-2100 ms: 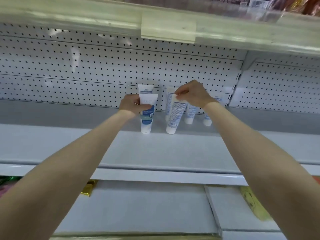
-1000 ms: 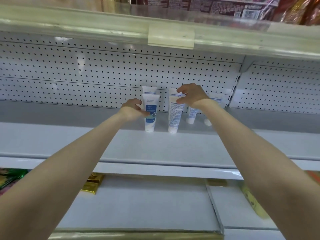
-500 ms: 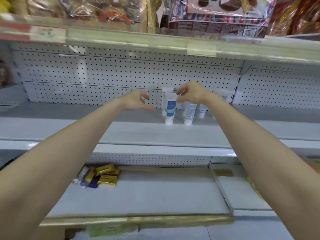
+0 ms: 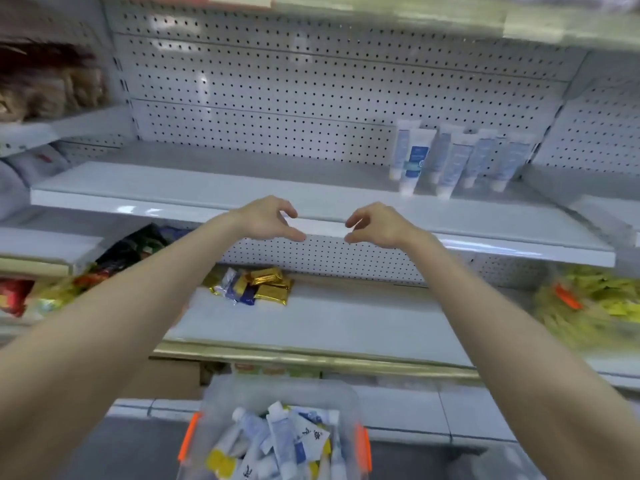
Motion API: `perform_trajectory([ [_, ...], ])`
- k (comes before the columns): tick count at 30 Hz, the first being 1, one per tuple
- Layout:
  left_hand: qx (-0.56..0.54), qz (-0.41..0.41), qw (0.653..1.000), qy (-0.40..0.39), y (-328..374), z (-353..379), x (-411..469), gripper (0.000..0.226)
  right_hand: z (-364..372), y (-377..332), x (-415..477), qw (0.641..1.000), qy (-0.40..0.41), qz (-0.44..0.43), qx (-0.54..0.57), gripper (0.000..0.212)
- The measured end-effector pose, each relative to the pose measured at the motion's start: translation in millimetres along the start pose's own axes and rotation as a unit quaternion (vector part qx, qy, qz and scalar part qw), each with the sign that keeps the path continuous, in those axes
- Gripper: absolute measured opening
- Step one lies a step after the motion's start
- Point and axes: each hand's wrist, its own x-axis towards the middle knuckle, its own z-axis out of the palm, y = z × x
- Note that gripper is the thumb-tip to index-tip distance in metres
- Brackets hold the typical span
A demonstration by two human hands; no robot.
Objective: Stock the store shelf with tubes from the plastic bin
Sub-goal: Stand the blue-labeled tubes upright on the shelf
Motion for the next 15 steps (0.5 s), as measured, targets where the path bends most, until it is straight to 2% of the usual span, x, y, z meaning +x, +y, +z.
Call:
perform_trajectory([
  [8, -0.060, -0.072, 0.994, -0.052, -90, 73, -12, 0.057, 116, 27, 1, 0.992, -0.106, 0.060, 0.039, 0.042],
  [15, -0.114, -0.175, 0.971, -0.118, -163, 152, -24, 0.066, 215, 73, -2, 0.969, -0.192, 0.130, 0.082, 0.037],
])
